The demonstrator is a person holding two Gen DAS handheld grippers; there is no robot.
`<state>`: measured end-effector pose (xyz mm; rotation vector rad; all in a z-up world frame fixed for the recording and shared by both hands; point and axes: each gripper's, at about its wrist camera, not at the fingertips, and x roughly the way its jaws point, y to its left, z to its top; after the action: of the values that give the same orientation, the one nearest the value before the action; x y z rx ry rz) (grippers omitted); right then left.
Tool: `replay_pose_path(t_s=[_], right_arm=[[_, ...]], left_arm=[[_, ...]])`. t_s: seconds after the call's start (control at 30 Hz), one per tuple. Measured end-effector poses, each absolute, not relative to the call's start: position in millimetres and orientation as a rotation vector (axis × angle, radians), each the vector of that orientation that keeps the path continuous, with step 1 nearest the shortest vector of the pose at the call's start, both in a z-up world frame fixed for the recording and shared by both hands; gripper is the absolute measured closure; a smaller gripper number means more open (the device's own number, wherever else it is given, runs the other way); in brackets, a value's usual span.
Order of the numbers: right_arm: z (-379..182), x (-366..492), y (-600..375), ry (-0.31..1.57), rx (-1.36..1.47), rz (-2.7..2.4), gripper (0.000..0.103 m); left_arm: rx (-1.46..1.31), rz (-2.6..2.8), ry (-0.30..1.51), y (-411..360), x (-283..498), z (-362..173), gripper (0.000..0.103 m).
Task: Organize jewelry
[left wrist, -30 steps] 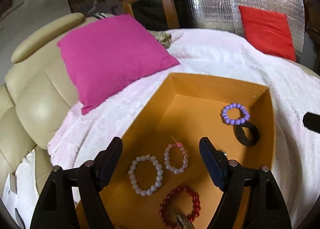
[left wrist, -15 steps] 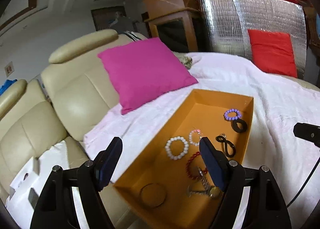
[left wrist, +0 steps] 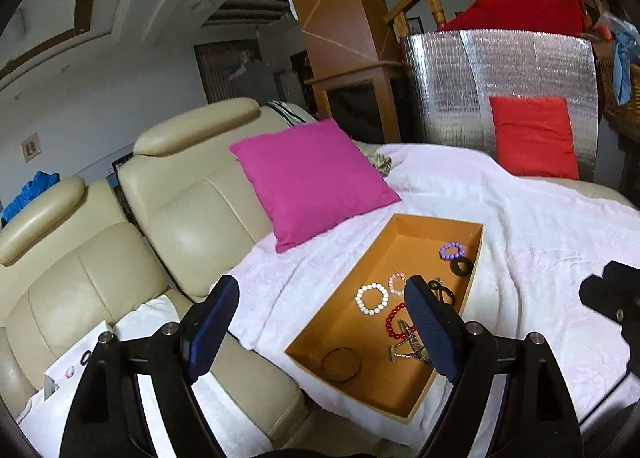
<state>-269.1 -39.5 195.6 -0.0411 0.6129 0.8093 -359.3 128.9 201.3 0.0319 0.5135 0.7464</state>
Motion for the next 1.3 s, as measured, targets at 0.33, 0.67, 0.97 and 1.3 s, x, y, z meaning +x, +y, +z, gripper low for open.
replay_pose_path(t_s=[0.33,0.67,0.97,1.3], right_arm=[[214.3,-326.3,-45.2,0.522,-0.061,0.756,0.042],[215.7,-333.2,-27.6,0.503,-0.091,0.741,0.039],[217.4,-330.7,-21.2,0.509,-0.071,0.742,0.038],[218.0,-332.3,-18.9,0.503,-0.071,0.743,0.037]], left_arm=[[-0.016,0.774,0.471,126.0,-403.2,226.3,0.013],[-0.033,0.813,0.469,134.2,-410.5,224.1,0.013],[-0.030,0.810,0.482,135.4,-410.9,221.4,0.013],[-0.033,0.814,0.481,134.0,-413.0,221.5,0.013]])
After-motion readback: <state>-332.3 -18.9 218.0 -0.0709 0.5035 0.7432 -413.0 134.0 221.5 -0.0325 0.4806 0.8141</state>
